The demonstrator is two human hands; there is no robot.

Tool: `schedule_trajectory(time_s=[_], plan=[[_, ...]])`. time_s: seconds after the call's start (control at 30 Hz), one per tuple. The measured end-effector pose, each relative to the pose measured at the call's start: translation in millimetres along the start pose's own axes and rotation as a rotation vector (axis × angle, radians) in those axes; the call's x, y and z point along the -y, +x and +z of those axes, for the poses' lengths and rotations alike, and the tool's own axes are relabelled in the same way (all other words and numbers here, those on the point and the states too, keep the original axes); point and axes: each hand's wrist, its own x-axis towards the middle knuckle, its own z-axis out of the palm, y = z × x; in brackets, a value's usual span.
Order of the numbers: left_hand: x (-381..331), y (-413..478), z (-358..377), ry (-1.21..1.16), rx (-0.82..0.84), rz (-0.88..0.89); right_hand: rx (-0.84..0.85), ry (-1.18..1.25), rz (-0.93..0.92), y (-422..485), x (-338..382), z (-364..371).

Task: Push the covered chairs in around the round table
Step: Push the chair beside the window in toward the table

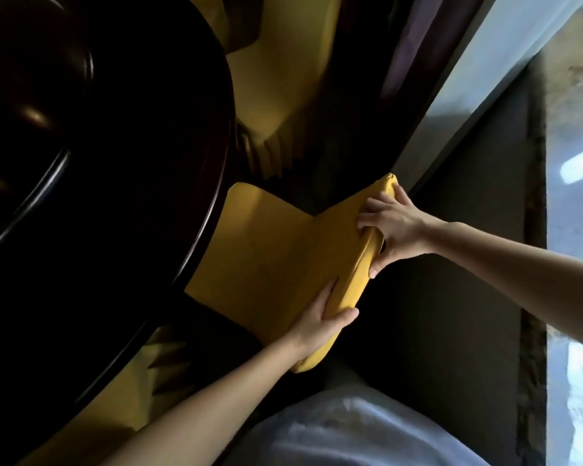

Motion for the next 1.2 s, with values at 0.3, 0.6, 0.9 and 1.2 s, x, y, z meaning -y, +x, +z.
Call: schedule_trajectory(time_s=[0.3, 0.6, 0.9, 1.2], plan=[[35.6, -34.9, 1.8, 0.025, -0.042, 0.034, 0.188, -0.130, -0.337, 22.4, 38.7, -13.1], [45.0, -41.7, -17.2, 0.117, -0.043, -0.011, -0.043, -0.068, -0.181, 7.8, 41.0, 1.9], [73.4, -69.7, -65.7, 0.058, -0.042, -0.069, -0.199, 0.053, -0.195, 34.8, 88.1, 12.5], [50.8, -50.9, -93.5, 0.072, -0.246, 0.001, -0.120, -0.062, -0.218, 108.5, 74.4, -19.5]])
